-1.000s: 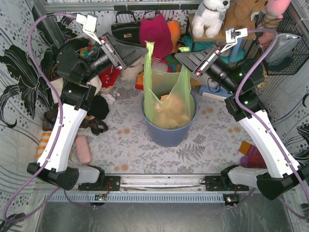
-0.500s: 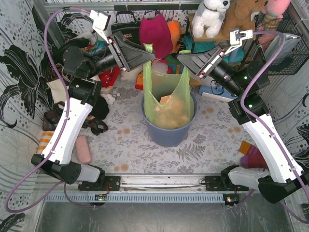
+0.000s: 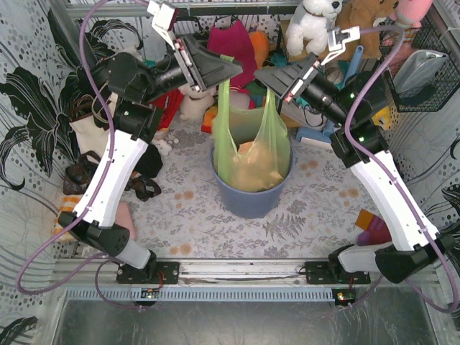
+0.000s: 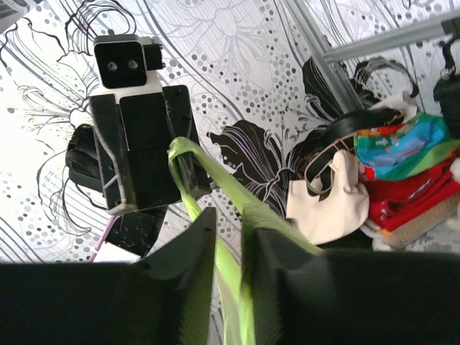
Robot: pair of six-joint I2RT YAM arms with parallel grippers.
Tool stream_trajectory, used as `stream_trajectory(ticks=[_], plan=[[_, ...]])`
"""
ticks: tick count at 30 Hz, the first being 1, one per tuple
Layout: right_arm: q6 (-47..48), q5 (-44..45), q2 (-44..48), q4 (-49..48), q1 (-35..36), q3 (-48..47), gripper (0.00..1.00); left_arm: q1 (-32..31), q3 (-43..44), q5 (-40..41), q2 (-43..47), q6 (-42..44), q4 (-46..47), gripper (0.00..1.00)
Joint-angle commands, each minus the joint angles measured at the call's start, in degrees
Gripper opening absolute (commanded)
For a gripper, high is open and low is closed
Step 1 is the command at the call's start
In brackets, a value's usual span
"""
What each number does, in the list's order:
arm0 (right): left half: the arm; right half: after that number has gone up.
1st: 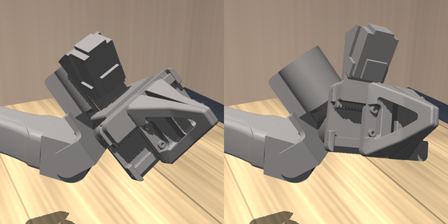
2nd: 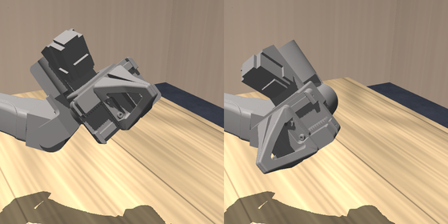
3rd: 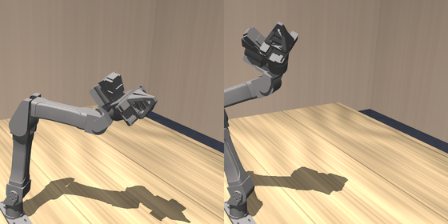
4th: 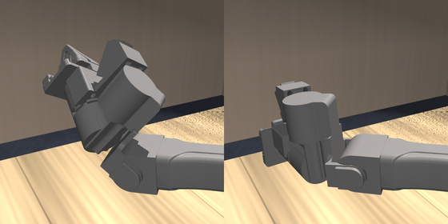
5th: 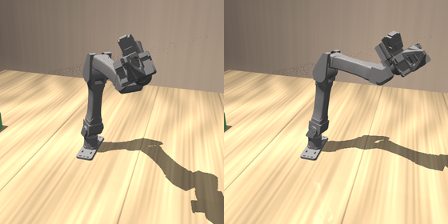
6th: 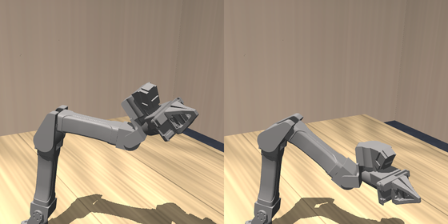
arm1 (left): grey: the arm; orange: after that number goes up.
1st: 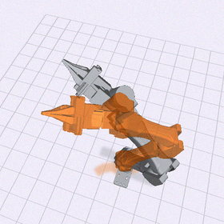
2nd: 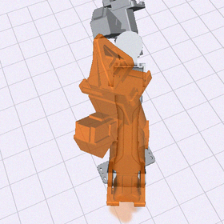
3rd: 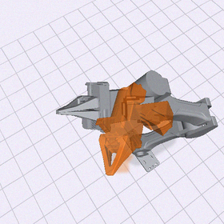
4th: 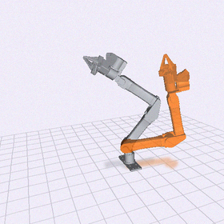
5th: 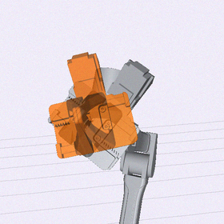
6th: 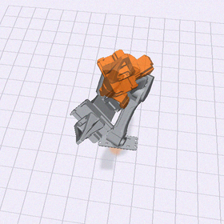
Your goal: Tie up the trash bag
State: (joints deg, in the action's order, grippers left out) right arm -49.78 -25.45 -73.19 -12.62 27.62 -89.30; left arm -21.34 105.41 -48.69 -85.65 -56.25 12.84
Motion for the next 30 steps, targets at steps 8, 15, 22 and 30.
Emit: stream_trajectory(ticks=[8,15,22,30], plan=[[3.68,-1.17,1.36,2.34,-0.02,-11.58,0.00,-0.18,9.02,7.24,4.01,6.64,-5.60,0.05],[4.45,3.12,4.91,3.23,-0.04,-0.75,0.00,-0.15,-3.54,12.05,9.25,9.34,-6.13,0.00],[6.75,3.75,0.93,6.56,-0.04,-9.02,0.00,0.25,8.66,11.36,3.55,11.12,-10.78,0.00],[5.40,1.45,-1.61,7.97,-0.02,-16.31,0.00,1.40,12.68,10.51,2.34,12.31,-12.05,0.00]])
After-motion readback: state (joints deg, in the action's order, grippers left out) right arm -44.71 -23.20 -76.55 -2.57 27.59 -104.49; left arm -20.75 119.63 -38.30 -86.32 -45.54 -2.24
